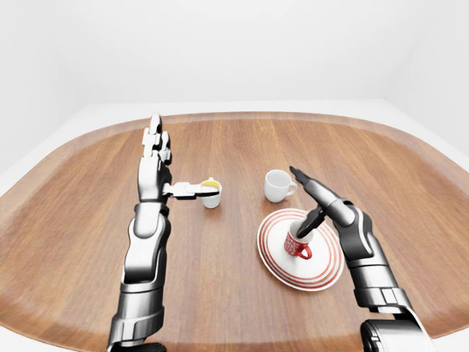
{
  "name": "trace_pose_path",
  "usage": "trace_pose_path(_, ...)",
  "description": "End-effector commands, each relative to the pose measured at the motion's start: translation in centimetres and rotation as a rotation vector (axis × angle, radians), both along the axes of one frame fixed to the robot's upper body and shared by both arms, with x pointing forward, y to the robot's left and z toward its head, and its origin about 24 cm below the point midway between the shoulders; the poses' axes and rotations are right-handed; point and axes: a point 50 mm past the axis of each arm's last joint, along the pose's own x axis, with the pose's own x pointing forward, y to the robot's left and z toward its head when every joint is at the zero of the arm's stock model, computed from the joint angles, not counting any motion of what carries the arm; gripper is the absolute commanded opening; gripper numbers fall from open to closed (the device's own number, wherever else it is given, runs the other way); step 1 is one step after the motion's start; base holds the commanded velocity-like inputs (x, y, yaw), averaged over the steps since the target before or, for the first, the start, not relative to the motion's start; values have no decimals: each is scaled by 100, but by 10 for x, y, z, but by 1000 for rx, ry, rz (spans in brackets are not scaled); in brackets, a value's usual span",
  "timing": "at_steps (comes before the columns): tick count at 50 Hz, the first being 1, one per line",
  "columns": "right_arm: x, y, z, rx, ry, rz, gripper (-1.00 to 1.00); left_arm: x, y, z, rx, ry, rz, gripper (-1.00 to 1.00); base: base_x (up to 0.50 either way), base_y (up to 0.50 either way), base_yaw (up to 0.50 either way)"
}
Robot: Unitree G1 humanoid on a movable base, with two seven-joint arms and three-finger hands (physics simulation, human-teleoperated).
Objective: Pick up the red mug and put it on the plate
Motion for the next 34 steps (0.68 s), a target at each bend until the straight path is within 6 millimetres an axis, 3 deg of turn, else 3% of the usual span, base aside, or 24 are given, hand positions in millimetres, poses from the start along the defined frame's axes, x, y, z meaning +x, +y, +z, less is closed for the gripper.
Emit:
trace_pose_path(1,9,12,67,-23,-194,90,100,-3,-2,30,10,-122,-9,100,0,0,0)
trace_pose_path(21,8,29,177,-65,-531,200,100,-26,-5,118,23,-491,-31,100,0,0,0)
trace_pose_path(27,2,31,196,-72,-601,216,100,-32,-4,132,16,-554,-33,100,0,0,0)
trace_pose_path(34,2,31,196,-60,-609,217,100,-33,-6,133,12,-557,-41,100,0,0,0)
